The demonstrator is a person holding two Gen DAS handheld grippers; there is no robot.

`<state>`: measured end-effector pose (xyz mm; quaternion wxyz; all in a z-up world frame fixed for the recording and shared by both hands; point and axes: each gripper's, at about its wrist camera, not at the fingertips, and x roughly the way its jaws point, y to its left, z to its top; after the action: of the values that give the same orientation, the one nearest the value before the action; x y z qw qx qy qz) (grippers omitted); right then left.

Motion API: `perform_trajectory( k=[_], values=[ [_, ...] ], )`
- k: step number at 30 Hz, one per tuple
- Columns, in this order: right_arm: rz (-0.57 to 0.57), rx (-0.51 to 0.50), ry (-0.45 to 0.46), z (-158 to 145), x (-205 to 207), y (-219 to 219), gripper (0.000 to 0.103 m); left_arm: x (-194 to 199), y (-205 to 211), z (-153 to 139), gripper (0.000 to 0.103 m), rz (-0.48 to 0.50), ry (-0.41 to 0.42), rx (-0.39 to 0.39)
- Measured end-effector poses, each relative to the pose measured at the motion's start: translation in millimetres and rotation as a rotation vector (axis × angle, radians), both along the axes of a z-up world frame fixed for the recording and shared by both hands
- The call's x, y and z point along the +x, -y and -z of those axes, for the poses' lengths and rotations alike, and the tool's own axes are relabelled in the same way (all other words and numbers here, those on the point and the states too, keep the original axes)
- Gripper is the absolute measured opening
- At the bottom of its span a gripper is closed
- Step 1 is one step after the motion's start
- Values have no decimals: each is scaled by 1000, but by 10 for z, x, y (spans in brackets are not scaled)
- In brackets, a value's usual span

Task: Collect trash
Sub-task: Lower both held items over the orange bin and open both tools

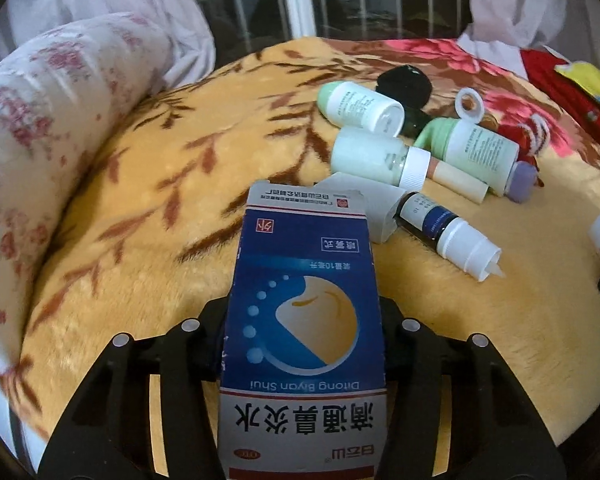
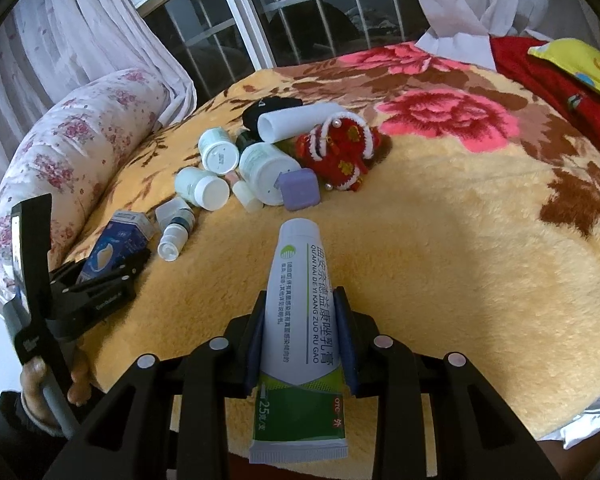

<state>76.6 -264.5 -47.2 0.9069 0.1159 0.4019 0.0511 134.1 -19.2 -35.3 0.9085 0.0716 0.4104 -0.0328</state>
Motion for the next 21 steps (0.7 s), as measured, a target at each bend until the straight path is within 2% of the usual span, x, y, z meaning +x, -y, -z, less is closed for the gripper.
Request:
perform_trajectory(
  k=[4,11,14,17,21],
  values=[
    [-21,18,37,-134,-226,-15,32,-232,-89,-160,50,-26,-15,-76],
    [-124,24,77,-331,-792,-208,32,-937,-81,-362,50,7,1,-101],
    [-203,11,80,-344,-1092,-344,32,-1315,-85,-362,50,56,-11,-105],
    [-290,-22,36,-204,-1367,-487,32,-1667,-59,-245,50,105,-41,-81],
    [-364,-75,-83,173,-1521,-616,32,-1885,16,57,50,144,-133,-71]
  ],
)
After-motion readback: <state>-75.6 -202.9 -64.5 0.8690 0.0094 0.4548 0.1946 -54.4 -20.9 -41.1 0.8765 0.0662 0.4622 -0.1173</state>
